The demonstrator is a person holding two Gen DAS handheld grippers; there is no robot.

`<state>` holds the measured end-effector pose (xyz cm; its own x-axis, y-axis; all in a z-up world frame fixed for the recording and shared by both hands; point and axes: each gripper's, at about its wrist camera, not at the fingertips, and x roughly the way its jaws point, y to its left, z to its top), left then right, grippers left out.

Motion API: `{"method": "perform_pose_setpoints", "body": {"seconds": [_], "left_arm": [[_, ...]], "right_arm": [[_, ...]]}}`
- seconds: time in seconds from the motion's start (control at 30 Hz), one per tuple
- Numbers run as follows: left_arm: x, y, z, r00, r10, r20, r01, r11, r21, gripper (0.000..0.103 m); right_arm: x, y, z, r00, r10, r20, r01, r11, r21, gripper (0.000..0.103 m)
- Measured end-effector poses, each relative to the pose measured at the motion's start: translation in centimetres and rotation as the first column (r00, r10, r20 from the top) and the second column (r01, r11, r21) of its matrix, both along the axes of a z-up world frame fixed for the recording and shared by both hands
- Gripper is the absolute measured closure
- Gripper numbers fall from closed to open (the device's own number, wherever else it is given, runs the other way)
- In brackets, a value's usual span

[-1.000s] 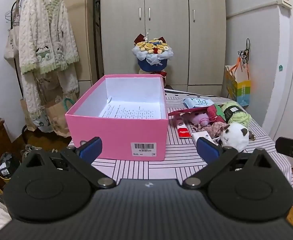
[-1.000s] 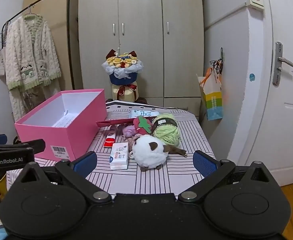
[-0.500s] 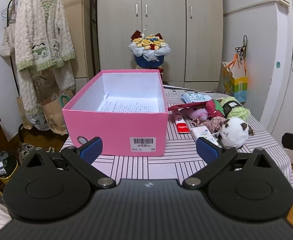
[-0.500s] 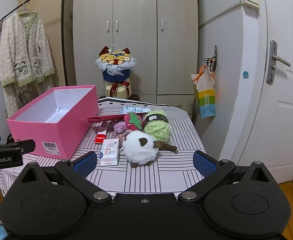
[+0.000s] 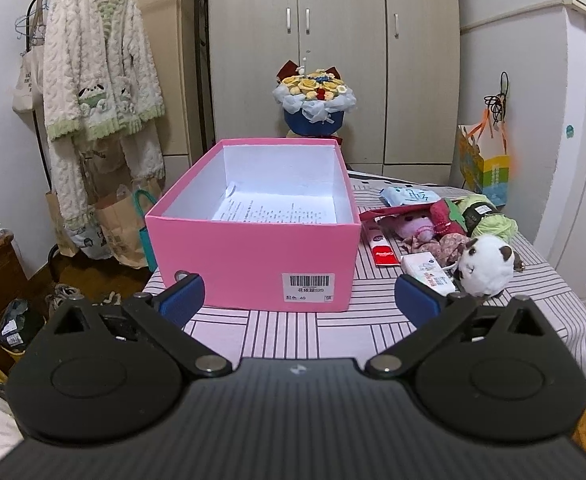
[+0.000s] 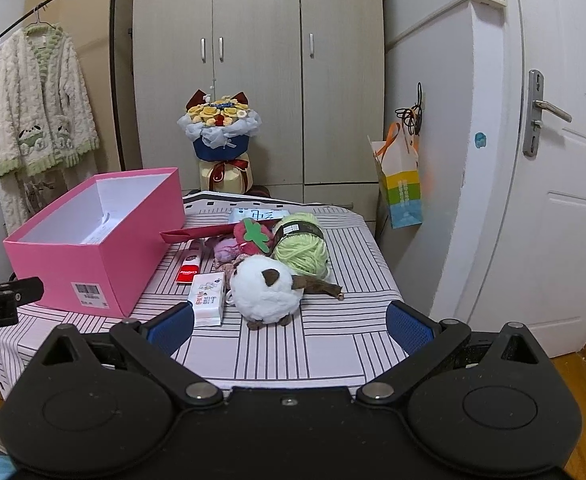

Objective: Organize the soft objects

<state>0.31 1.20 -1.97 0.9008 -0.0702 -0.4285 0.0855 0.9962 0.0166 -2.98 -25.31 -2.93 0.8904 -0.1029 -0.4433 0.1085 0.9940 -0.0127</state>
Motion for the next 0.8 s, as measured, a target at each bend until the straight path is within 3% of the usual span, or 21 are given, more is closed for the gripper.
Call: {"method": "perform_pose_setpoints", "body": {"seconds": [0.8], "left_arm": [[0.18, -0.07, -0.77, 0.999, -0.033, -0.027, 0.033, 0.999, -0.001, 0.000]], "right_arm": [[-0.01, 0.64, -0.24, 0.999, 0.042, 0.015, -0.042, 0.999, -0.012, 0.000]]}}
